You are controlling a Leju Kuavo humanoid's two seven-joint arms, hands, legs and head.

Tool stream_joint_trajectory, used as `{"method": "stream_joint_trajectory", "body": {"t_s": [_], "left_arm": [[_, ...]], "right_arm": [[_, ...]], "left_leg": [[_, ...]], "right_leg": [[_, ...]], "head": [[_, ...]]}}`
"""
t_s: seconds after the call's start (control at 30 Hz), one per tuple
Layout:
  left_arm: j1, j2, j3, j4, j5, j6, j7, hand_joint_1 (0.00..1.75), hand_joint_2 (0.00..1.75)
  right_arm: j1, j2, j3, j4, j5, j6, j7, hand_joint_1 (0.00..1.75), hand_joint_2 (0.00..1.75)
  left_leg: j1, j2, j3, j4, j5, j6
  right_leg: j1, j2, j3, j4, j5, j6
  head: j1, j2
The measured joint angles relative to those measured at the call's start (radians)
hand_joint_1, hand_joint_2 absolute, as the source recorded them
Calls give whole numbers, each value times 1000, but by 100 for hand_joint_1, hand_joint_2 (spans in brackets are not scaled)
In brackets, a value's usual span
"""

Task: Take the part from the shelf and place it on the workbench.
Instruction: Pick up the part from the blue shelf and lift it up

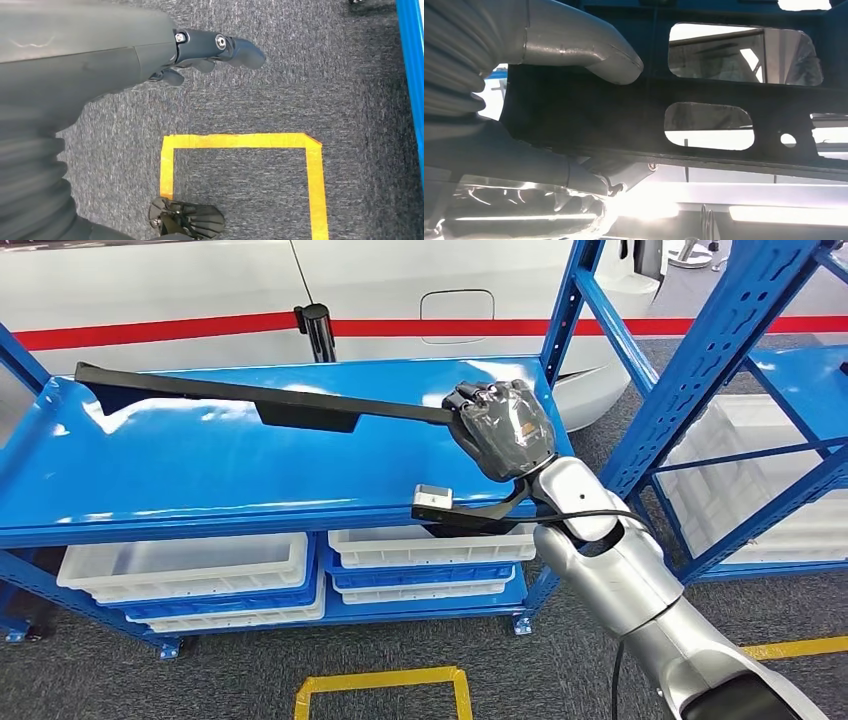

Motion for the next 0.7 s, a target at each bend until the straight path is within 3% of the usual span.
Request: {"method": "stream_joint_trajectory", "body": {"t_s": [0.1,0.17,0.2,0.27,0.33,0.4,0.47,0.53,0.63,0.67,0.7], "left_arm": [[-2,0,-7,0,-4,6,13,0,175],[-2,0,-13,0,-6,9,22,0,175],[-2,-1,-14,1,-8,10,26,0,175],[-2,-3,-16,1,-12,12,34,0,175],[-2,-3,-17,1,-14,14,38,0,175],[-1,-3,-17,1,-15,15,40,0,175],[2,-2,-17,2,-15,17,40,0,175],[4,-3,-18,2,-15,19,40,0,175],[4,-3,-20,2,-15,22,40,0,175],[5,-3,-21,2,-15,22,40,0,175],[5,-3,-22,2,-15,23,40,0,175]], "right_arm": [[2,0,-4,0,1,4,2,175,175],[9,-1,-6,0,2,8,3,175,175],[12,-2,-7,0,2,9,3,175,175],[13,-3,-9,0,3,10,2,175,175],[12,-1,-11,0,3,10,0,175,175],[13,1,-14,-1,3,10,0,175,175],[13,2,-15,-1,4,11,-1,175,175],[12,5,-15,-1,5,13,-2,175,175],[11,10,-16,-1,5,14,-4,175,175],[11,10,-16,-1,6,15,-4,175,175],[11,10,-16,-1,6,16,-4,175,175]], "left_leg": [[3,11,-12,-8,15,8],[4,15,-19,-7,19,4],[4,16,-22,-7,21,1],[6,18,-26,-2,23,-6],[3,20,-34,4,26,-17],[-1,20,-44,11,31,-27],[3,18,-55,23,25,-35],[9,10,-79,77,-28,-46],[11,3,-138,257,-143,-56],[11,2,-144,295,-156,-56],[11,2,-133,296,-148,-54]], "right_leg": [[2,-12,-71,176,-91,-12],[-1,-14,-91,252,-115,-5],[-3,-16,-70,228,-102,4],[-9,-27,11,90,-58,21],[-4,-34,73,-17,-32,22],[-1,-31,78,-31,-28,14],[-9,-29,64,-28,-22,5],[-11,-28,50,-26,-12,-13],[-5,-28,28,-26,5,-34],[-3,-28,22,-25,10,-37],[-1,-28,15,-25,15,-37]], "head": [[7,0],[8,0],[8,0],[8,0],[9,0],[6,0],[3,0],[-1,0],[-5,0],[-5,0],[-5,0]]}}
